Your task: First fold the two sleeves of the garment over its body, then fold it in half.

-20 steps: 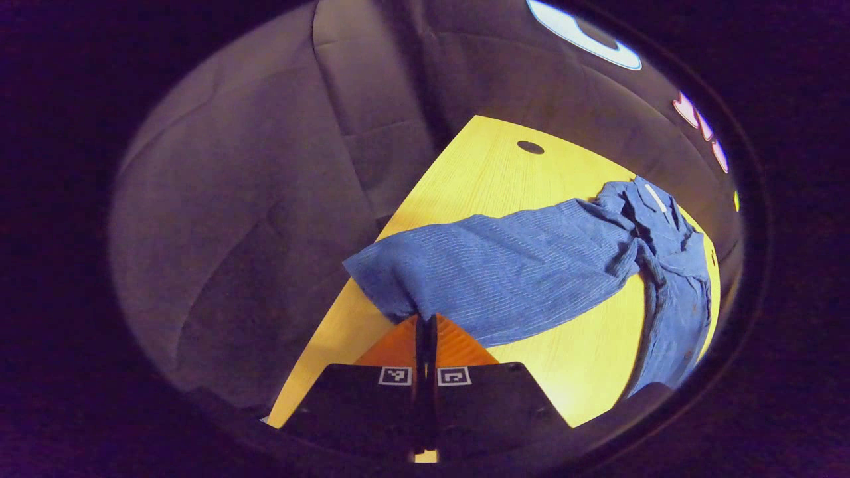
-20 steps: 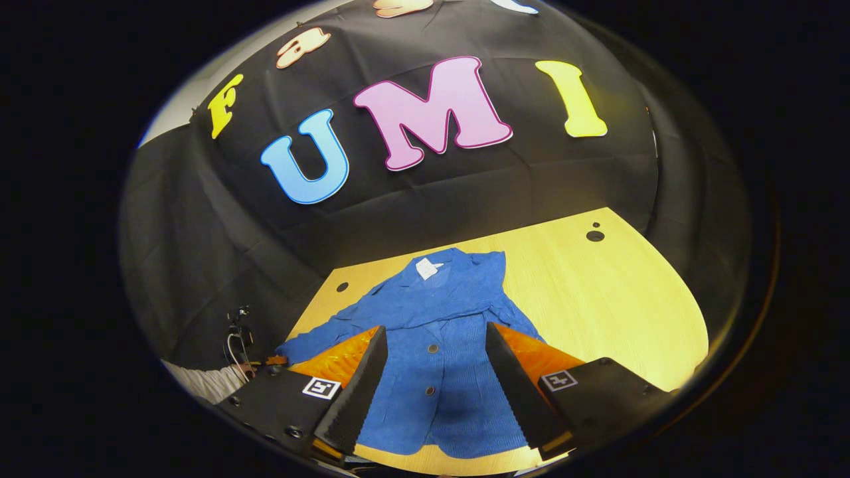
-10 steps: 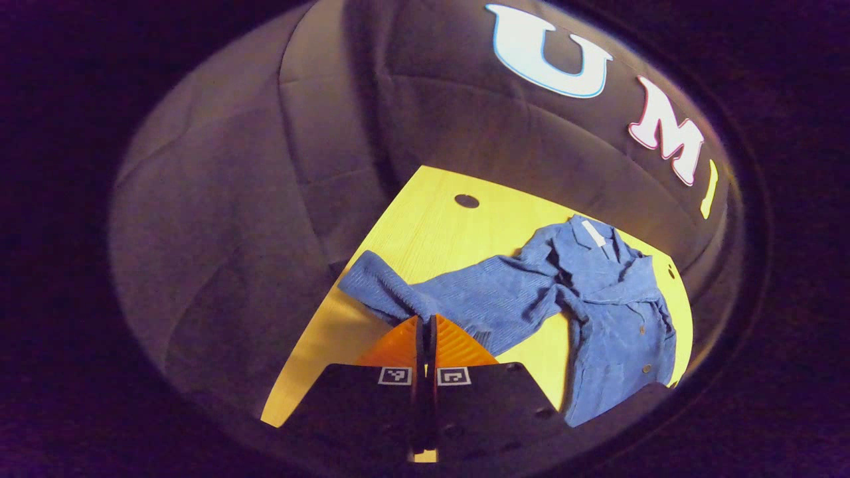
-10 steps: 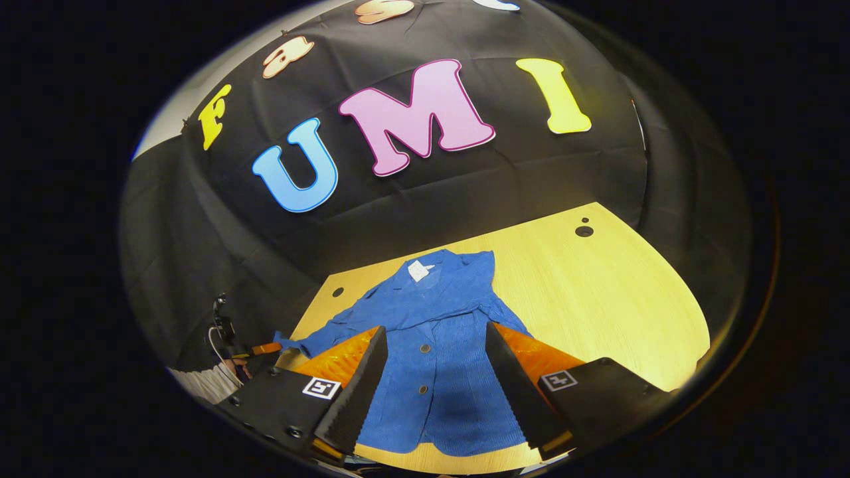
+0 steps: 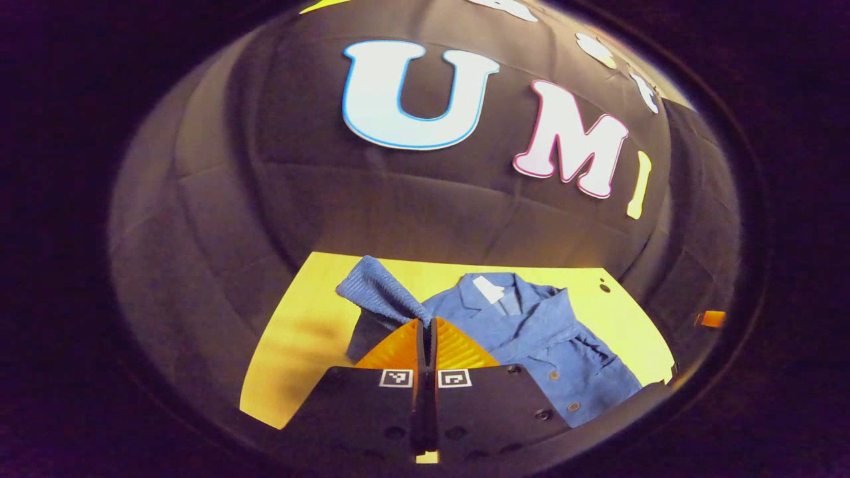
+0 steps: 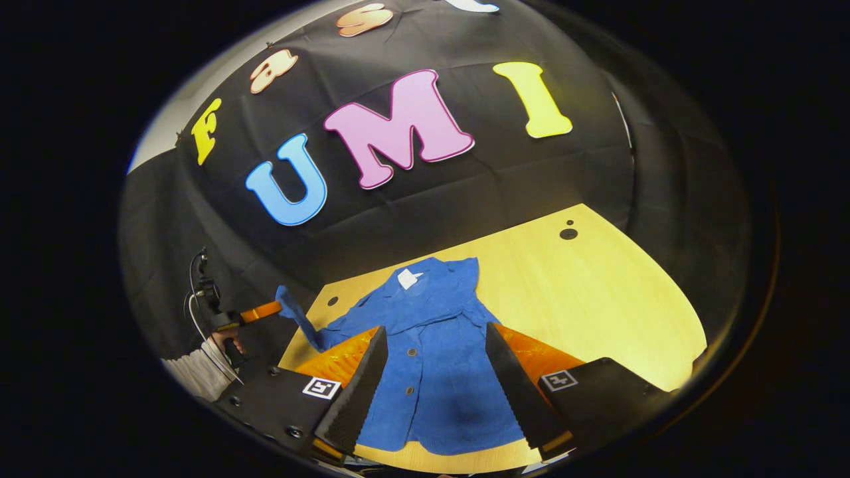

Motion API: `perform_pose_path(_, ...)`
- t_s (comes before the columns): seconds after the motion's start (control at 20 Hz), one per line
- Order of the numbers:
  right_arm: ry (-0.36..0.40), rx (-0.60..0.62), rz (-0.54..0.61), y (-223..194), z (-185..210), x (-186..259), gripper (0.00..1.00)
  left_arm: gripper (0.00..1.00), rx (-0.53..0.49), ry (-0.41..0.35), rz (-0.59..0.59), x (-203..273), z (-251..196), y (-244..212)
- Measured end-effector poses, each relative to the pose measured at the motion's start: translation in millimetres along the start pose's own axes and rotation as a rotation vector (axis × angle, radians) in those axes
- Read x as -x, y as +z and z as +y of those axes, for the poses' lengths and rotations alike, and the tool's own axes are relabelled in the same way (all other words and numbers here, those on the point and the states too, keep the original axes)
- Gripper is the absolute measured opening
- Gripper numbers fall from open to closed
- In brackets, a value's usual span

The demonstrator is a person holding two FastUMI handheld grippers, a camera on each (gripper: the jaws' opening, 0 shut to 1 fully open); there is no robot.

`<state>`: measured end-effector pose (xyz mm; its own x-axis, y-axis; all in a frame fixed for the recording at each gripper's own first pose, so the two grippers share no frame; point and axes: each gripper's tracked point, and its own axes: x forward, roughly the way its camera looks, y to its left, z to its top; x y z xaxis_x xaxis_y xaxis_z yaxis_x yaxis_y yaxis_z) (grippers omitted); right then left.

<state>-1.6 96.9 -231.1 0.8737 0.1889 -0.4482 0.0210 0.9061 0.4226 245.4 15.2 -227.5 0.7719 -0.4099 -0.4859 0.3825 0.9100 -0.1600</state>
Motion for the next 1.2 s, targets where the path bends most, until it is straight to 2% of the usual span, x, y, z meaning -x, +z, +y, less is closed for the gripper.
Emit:
perform_pose_path(0.25,-0.067,-0.027,-0.011,-3.2,-42.6,24.7,0.93,0.00,-0.101,-0.158,0.015,-62.6,-119.9,23.3)
perform_pose_path(0.45,-0.113,-0.087,-0.001,-12.7,-76.7,37.0,0.93,0.00,-0.077,-0.268,0.113,-120.5,-210.7,-7.3)
perform_pose_path(0.65,-0.123,-0.120,0.001,-9.2,-97.1,40.9,0.93,0.00,-0.063,-0.242,0.303,-174.5,-238.9,-70.3)
perform_pose_path(0.9,-0.114,-0.106,0.060,-16.6,-122.8,27.1,0.93,0.00,-0.107,-0.261,0.367,-197.0,-270.0,-90.7)
perform_pose_path(1.05,-0.082,-0.114,0.086,-15.0,-127.7,16.4,0.93,0.00,-0.207,-0.273,0.446,-203.7,-287.5,-111.4)
perform_pose_path(1.1,-0.074,-0.115,0.094,-14.4,-128.8,13.6,0.93,0.02,-0.204,-0.318,0.448,-202.9,-300.5,-113.0)
perform_pose_path(1.2,-0.055,-0.112,0.105,-13.2,-129.6,7.3,0.94,0.58,-0.165,-0.397,0.422,-178.5,-319.0,-108.4)
